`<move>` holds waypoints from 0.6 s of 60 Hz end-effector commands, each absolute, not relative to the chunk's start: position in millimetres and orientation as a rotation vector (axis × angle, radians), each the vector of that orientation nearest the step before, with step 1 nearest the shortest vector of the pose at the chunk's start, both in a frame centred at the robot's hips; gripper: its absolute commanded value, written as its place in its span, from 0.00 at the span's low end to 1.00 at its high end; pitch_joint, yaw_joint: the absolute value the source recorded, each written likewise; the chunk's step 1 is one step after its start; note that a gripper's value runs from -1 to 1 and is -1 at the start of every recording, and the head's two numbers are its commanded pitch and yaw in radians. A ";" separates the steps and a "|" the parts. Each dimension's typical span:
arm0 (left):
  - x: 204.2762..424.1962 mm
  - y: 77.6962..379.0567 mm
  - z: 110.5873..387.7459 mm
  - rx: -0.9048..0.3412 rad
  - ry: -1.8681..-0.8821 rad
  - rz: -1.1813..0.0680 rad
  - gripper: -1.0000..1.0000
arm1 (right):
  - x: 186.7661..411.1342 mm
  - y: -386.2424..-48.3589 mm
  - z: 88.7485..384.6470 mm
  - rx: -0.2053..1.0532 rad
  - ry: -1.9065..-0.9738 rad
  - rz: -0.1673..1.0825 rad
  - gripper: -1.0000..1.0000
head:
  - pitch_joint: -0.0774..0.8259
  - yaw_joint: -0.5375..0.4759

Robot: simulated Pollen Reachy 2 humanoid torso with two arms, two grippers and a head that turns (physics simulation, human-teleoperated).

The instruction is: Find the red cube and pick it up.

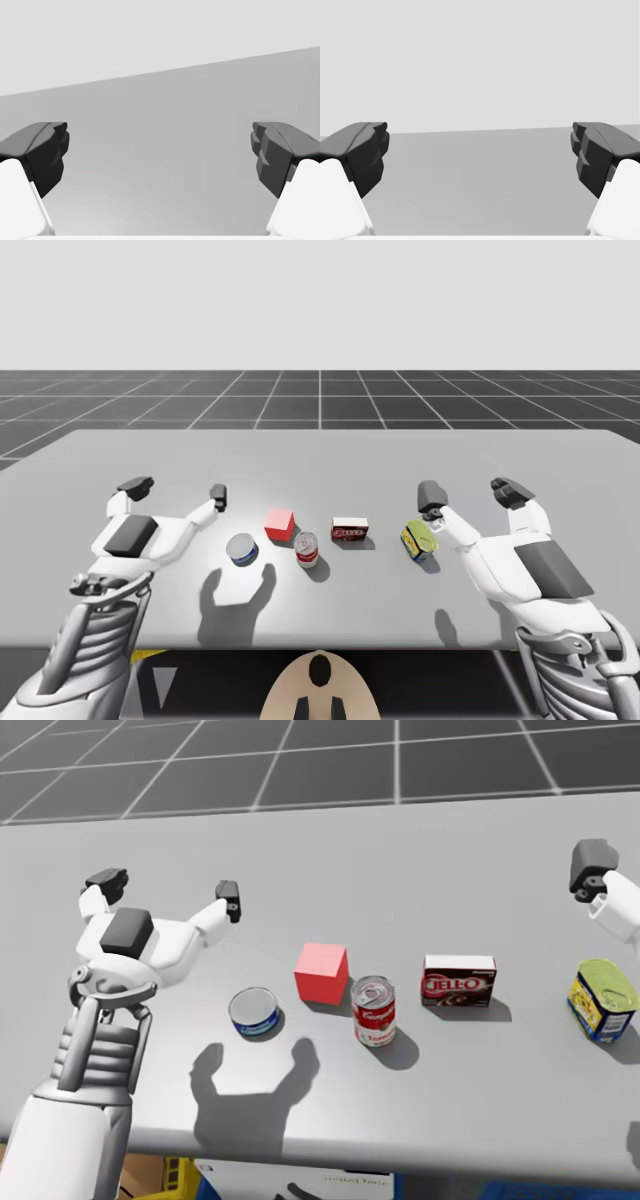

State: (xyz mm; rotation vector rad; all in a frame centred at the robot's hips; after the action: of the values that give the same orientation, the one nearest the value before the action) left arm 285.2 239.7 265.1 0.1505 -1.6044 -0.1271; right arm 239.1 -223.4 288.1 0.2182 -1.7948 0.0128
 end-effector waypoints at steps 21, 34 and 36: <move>259.5 209.9 251.3 -0.069 -1.327 -0.325 0.00 | 238.4 -222.9 286.7 0.229 -1.789 -0.003 0.00 | 0.78 0.70; 271.4 190.0 222.5 -0.157 -1.176 -0.348 0.00 | 238.7 -222.6 286.6 0.230 -1.789 -0.001 0.00 | 0.79 0.70; 272.4 188.3 220.2 -0.168 -1.163 -0.343 0.00 | 238.6 -222.6 286.6 0.230 -1.789 -0.002 0.00 | 0.79 0.70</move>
State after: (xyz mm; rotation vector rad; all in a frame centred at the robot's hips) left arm 267.7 203.1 236.8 -0.1237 -1.3272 -0.3552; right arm 238.9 -224.2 287.5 0.2187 -1.7913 0.0116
